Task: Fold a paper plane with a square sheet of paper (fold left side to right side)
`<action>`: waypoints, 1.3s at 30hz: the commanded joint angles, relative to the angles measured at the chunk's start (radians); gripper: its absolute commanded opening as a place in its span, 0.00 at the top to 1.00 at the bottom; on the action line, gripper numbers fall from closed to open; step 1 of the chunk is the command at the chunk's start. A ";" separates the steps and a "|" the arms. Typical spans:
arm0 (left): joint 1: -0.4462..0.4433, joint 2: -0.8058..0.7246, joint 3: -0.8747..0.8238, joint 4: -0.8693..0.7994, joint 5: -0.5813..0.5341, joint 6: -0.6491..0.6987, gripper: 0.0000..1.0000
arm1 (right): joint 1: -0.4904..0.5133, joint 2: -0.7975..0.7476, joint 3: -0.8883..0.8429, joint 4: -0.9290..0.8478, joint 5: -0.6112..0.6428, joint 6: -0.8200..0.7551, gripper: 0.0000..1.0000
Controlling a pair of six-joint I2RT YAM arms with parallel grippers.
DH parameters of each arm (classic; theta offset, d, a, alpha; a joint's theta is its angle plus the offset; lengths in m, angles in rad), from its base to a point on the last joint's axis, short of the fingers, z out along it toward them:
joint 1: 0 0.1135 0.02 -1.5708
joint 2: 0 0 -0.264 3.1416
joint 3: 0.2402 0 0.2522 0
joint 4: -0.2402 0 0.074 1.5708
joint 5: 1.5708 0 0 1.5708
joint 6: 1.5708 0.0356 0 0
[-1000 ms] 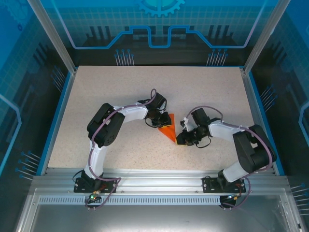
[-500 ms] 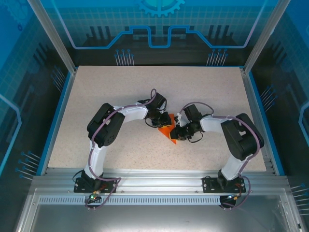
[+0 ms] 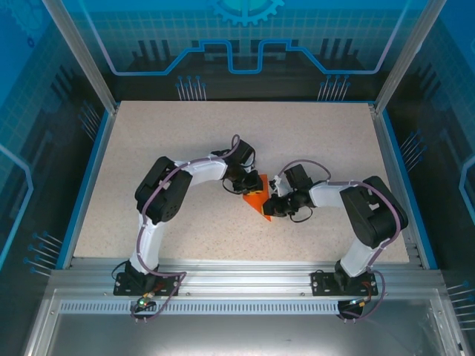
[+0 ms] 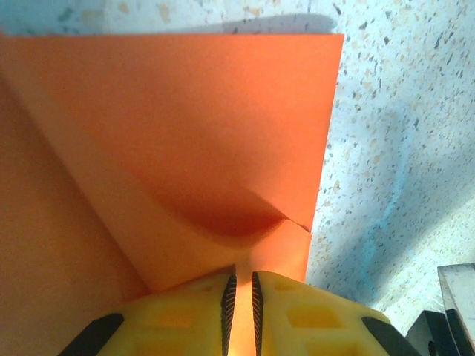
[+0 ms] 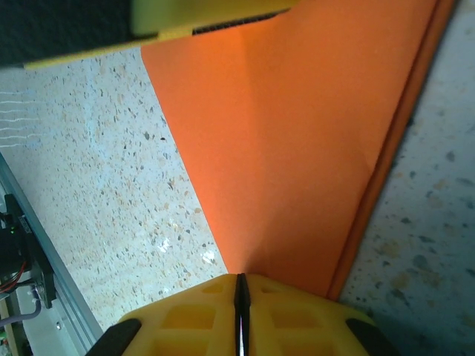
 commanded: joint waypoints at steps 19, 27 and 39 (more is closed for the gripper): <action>0.190 0.151 0.209 -0.145 -0.062 0.107 0.77 | 0.006 0.028 -0.070 -0.185 0.088 0.012 0.89; 0.232 0.147 0.227 -0.132 -0.058 0.099 0.76 | 0.006 0.029 -0.068 -0.186 0.088 0.010 0.90; 0.227 -0.216 -0.030 -0.027 -0.031 0.135 0.74 | 0.006 0.033 -0.043 -0.191 0.102 0.015 0.89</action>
